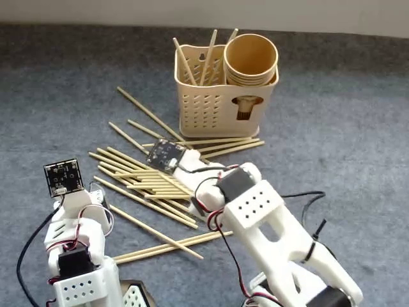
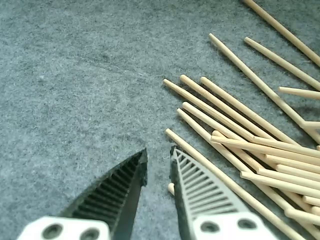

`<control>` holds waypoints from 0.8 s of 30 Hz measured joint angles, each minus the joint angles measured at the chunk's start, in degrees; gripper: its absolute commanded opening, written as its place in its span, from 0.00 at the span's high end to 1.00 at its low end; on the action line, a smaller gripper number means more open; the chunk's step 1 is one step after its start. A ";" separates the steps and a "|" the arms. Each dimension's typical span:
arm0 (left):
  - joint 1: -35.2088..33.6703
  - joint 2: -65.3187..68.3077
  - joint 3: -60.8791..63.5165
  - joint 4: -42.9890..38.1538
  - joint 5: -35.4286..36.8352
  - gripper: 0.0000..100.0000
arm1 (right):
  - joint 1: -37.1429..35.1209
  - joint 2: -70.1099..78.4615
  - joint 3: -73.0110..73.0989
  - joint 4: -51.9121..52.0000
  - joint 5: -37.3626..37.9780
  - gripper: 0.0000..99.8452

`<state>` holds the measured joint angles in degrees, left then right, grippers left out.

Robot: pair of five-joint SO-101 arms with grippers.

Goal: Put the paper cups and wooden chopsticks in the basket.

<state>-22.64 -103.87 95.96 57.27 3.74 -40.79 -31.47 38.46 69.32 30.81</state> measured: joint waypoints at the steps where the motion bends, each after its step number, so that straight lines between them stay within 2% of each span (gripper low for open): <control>1: 0.00 0.00 0.00 0.00 0.00 0.91 | 0.62 -0.97 0.00 0.00 -0.35 0.99; 10: 0.00 0.00 0.00 0.00 0.00 0.91 | 2.99 -8.00 -4.40 0.09 -4.22 0.99; 19: 0.00 0.00 0.00 0.00 0.00 0.91 | 2.99 -8.88 -15.30 0.00 -11.34 0.99; 24: 0.00 0.00 0.00 0.00 0.00 0.91 | 3.16 -8.88 -19.43 -5.27 -13.45 0.99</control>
<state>-22.64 -103.87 95.96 57.27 3.74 -37.63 -40.35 19.03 64.04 17.36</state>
